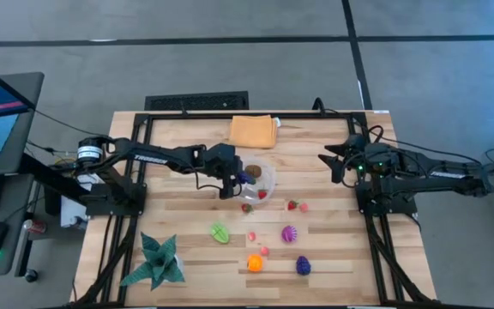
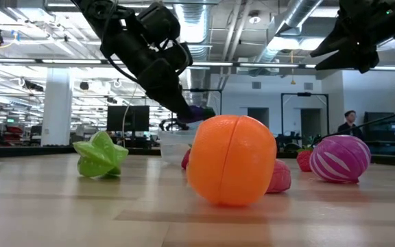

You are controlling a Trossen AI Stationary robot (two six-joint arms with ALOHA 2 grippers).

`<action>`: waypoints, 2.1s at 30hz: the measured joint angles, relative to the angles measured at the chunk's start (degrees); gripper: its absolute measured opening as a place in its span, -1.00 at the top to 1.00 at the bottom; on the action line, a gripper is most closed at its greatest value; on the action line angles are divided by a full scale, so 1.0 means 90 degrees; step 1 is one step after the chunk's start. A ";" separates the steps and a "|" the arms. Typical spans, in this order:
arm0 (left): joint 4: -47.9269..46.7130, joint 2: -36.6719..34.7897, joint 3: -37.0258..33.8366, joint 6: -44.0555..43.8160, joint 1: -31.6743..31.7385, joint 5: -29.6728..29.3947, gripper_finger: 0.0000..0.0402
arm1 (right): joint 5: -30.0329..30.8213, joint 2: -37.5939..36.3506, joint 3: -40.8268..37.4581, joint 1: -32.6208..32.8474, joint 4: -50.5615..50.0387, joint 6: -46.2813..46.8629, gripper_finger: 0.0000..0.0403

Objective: Pick and placing Produce into tupperware
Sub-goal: Put the violet eggplant into the transparent container, then put the top pink peach into the transparent container

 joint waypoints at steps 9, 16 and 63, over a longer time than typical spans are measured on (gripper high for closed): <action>0.0013 0.0000 0.0000 0.0058 0.0005 -0.0028 0.10 | -0.0001 0.0000 0.0000 0.0000 0.0000 0.0024 -0.27; 0.0018 0.0000 0.0000 0.0066 0.0005 -0.0102 -0.03 | -0.0001 0.0000 0.0000 0.0000 0.0000 0.0024 -0.27; -0.2348 -0.2008 0.0600 -0.0745 0.0061 -0.0026 -0.06 | 0.0990 0.0461 -0.0934 0.3053 -0.0983 0.2039 -0.27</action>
